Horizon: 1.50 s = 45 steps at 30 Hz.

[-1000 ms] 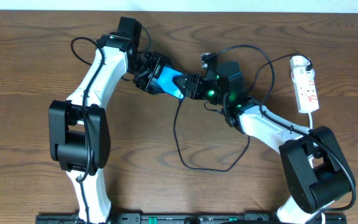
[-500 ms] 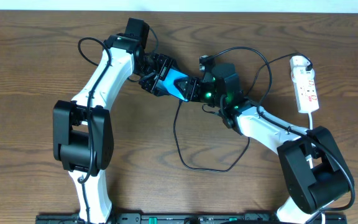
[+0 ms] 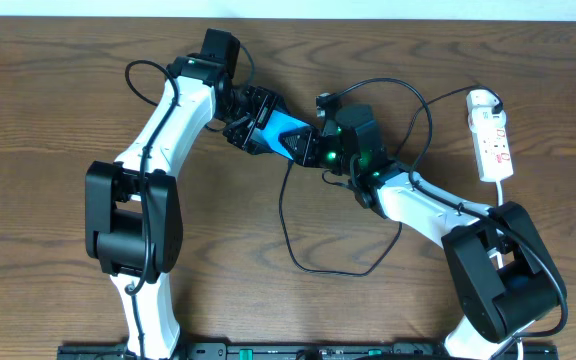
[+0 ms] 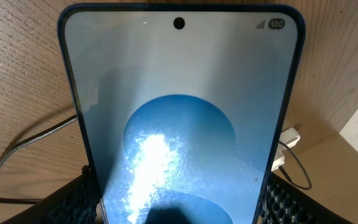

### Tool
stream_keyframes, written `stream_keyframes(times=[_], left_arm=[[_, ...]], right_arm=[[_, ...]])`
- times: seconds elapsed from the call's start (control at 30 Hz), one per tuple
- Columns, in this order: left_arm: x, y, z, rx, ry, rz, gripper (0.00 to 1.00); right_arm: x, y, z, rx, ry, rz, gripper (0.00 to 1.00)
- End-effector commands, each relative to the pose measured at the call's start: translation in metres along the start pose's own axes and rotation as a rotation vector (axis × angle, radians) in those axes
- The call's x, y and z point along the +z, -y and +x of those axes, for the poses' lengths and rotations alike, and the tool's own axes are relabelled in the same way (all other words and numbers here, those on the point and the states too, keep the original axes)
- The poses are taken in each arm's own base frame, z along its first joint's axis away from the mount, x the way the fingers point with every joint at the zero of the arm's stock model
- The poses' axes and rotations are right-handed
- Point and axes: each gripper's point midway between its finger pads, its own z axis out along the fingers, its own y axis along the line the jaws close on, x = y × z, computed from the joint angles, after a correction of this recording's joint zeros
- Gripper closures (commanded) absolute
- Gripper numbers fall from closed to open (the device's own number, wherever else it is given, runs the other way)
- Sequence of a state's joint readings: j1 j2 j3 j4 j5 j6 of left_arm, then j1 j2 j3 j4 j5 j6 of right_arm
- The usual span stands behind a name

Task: Plug charger to phone and switch on socket

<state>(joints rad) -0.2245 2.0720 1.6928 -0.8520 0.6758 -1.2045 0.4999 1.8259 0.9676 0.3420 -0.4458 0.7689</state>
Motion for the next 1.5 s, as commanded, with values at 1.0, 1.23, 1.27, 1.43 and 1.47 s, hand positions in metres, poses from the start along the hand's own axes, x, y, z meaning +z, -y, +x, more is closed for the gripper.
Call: stream_keyframes(times=[1.0,1.23,1.27,1.43,1.47], left_arm=[[-0.008,0.008,0.006,0.135,-0.011,0.035,0.29],[-0.010,0.023,0.010,0.310,-0.032,0.104,0.29],[-0.010,0.027,0.011,0.341,-0.039,0.123,0.29],[-0.013,0.041,0.017,0.442,-0.059,0.188,0.29],[-0.013,0.043,0.018,0.452,-0.064,0.199,0.29]], right_arm=[[-0.013,0.018,-0.040,0.200,0.095,0.002,0.99],[-0.019,0.027,-0.050,0.285,0.120,0.010,0.99],[-0.019,0.028,-0.051,0.303,0.122,0.009,0.99],[-0.023,0.026,-0.062,0.371,0.153,-0.017,0.99],[-0.023,0.027,-0.064,0.387,0.159,-0.021,0.99]])
